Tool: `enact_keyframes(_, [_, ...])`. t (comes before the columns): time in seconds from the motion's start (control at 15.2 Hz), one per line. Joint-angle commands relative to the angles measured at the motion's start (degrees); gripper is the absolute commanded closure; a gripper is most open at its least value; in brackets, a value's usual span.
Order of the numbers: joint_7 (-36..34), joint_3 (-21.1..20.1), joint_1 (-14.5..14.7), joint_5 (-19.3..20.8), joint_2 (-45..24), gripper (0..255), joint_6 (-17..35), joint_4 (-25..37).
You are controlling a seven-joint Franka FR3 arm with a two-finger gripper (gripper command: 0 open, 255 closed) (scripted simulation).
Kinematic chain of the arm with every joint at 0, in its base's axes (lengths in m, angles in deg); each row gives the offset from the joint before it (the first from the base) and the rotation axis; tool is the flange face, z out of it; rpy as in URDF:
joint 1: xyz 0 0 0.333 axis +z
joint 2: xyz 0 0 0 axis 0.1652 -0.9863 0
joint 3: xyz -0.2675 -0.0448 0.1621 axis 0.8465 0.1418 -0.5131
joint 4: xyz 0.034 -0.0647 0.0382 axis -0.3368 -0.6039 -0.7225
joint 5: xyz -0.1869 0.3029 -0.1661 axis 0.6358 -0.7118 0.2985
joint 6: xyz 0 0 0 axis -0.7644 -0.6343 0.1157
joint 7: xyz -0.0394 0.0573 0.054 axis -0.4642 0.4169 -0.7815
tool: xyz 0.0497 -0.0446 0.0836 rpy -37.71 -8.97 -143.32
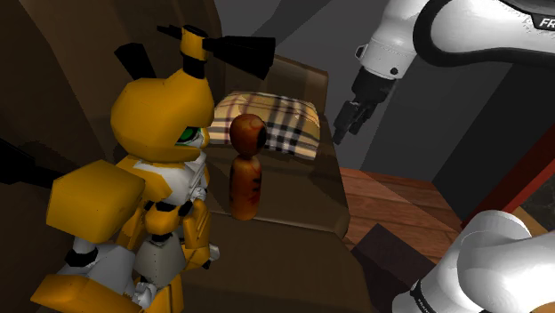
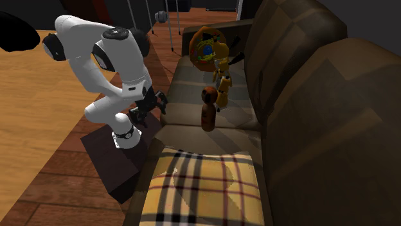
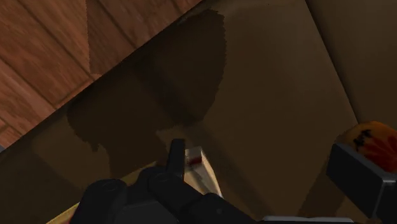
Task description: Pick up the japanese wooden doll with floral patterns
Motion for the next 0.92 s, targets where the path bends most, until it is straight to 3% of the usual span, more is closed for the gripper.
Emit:
enact_keyframes(0.0, [-1.14,-1.43,1.02,-1.43,-2.23,0,0.09,2.46])
enact_keyframes(0.86, [-8.65,-10.58,5.90,-6.73,-18.46,0,-0.34,22.46])
